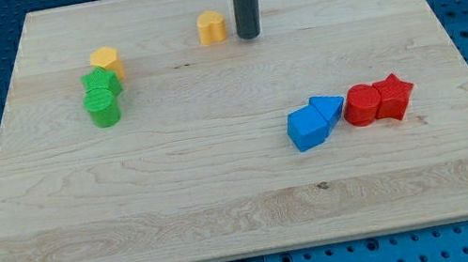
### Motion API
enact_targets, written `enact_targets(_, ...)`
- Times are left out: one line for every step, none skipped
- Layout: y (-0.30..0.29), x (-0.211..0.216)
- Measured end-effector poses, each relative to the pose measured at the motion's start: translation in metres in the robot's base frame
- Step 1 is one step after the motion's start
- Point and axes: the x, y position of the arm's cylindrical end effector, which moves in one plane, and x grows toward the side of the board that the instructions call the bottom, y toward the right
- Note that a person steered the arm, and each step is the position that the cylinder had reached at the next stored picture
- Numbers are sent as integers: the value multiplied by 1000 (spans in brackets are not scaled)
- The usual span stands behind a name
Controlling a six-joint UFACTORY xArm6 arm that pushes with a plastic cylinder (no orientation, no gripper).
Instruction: Place the heart at the top right of the hexagon
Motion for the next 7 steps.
enact_targets(-44, -12)
enact_targets(-73, -10)
enact_targets(-74, -6)
enact_targets(-75, 4)
enact_targets(-75, 4)
enact_targets(-74, 3)
enact_targets(-111, 2)
